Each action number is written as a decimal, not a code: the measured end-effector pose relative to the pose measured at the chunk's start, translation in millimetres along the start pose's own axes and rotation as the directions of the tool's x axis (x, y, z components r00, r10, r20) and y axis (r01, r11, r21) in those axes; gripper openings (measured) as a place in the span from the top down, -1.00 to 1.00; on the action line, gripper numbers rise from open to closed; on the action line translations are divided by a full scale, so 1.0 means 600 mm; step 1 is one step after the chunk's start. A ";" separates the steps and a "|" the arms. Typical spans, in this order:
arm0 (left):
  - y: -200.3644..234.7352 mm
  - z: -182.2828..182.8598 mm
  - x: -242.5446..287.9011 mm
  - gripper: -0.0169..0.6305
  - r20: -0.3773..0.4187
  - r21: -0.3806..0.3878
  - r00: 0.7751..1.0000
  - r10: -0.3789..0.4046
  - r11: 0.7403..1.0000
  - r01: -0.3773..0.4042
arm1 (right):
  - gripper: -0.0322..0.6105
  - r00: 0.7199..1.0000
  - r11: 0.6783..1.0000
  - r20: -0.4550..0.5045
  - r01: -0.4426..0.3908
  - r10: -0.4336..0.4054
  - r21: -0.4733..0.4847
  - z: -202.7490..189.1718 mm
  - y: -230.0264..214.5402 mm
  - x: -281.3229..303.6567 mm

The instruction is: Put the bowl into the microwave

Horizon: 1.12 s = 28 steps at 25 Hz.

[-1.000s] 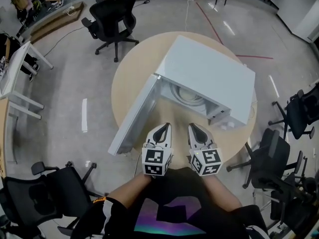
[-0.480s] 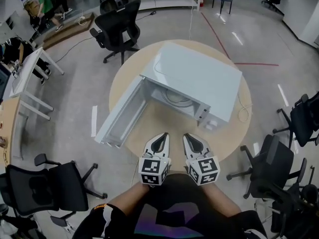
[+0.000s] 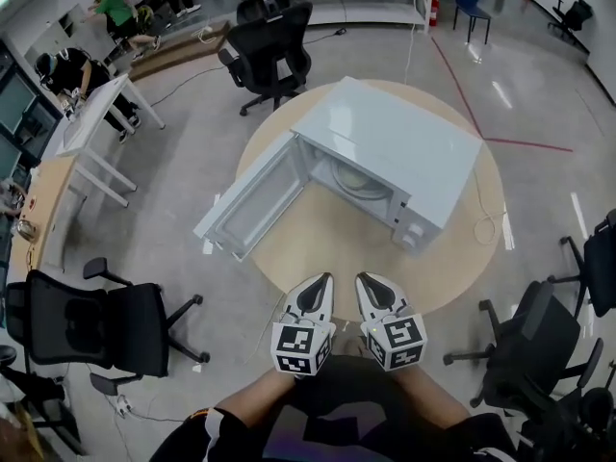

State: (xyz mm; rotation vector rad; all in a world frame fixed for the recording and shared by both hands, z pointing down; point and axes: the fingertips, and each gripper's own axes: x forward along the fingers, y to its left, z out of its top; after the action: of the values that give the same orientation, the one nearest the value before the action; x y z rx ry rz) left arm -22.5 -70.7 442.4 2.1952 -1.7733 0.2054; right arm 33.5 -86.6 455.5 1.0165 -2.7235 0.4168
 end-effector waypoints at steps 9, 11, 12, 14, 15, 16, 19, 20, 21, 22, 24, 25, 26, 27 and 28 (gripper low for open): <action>-0.016 -0.006 -0.053 0.81 0.030 -0.009 0.997 0.074 0.997 -0.074 | 0.81 0.999 0.998 -0.007 -0.054 0.054 -0.044 -0.006 0.026 -0.038; -0.015 -0.009 -0.062 0.81 0.031 -0.008 0.996 0.085 0.996 -0.085 | 0.81 0.998 0.997 -0.009 -0.068 0.067 -0.046 -0.008 0.035 -0.040; -0.015 -0.010 -0.066 0.81 0.032 -0.005 0.995 0.090 0.996 -0.089 | 0.81 0.997 0.996 -0.009 -0.074 0.074 -0.045 -0.008 0.040 -0.040; -0.011 -0.011 -0.075 0.81 0.035 0.000 0.994 0.099 0.995 -0.099 | 0.81 0.996 0.995 -0.010 -0.088 0.088 -0.044 -0.009 0.051 -0.040; -0.008 -0.011 -0.080 0.81 0.038 0.003 0.994 0.105 0.994 -0.105 | 0.81 0.995 0.994 -0.010 -0.095 0.095 -0.047 -0.009 0.057 -0.039; -0.004 -0.012 -0.085 0.81 0.040 0.004 0.993 0.110 0.994 -0.111 | 0.81 0.995 0.994 -0.010 -0.100 0.100 -0.053 -0.009 0.063 -0.038; 0.009 -0.009 -0.100 0.81 0.052 0.005 0.990 0.128 0.992 -0.128 | 0.81 0.994 0.991 -0.006 -0.109 0.108 -0.078 -0.006 0.075 -0.033; 0.012 -0.007 -0.107 0.81 0.059 0.006 0.989 0.132 0.991 -0.133 | 0.81 0.994 0.990 -0.006 -0.108 0.108 -0.087 -0.006 0.079 -0.032; 0.015 -0.006 -0.114 0.81 0.067 0.007 0.989 0.136 0.991 -0.136 | 0.81 0.994 0.990 -0.008 -0.108 0.107 -0.093 -0.005 0.084 -0.032; 0.019 -0.005 -0.123 0.81 0.073 0.006 0.988 0.139 0.990 -0.140 | 0.81 0.994 0.990 -0.009 -0.107 0.106 -0.096 -0.006 0.090 -0.032; 0.027 -0.007 -0.145 0.81 0.079 -0.007 0.986 0.149 0.989 -0.149 | 0.81 0.994 0.990 -0.014 -0.107 0.107 -0.091 -0.008 0.108 -0.036; 0.031 -0.009 -0.158 0.81 0.078 -0.015 0.985 0.154 0.988 -0.154 | 0.81 0.994 0.990 -0.018 -0.110 0.109 -0.087 -0.010 0.120 -0.040; 0.036 -0.011 -0.172 0.81 0.077 -0.022 0.984 0.159 0.987 -0.157 | 0.81 0.993 0.990 -0.023 -0.114 0.112 -0.086 -0.012 0.134 -0.043; 0.041 -0.012 -0.186 0.81 0.077 -0.027 0.984 0.162 0.987 -0.160 | 0.81 0.993 0.989 -0.027 -0.118 0.117 -0.088 -0.013 0.149 -0.047; 0.045 -0.015 -0.200 0.81 0.079 -0.031 0.983 0.166 0.986 -0.164 | 0.81 0.992 0.988 -0.032 -0.123 0.120 -0.094 -0.015 0.164 -0.050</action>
State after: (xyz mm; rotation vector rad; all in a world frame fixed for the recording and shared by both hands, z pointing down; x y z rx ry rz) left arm -74.8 38.3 418.4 2.0675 -1.9927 0.1315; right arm -8.5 5.8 436.7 0.8181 -2.7615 0.3134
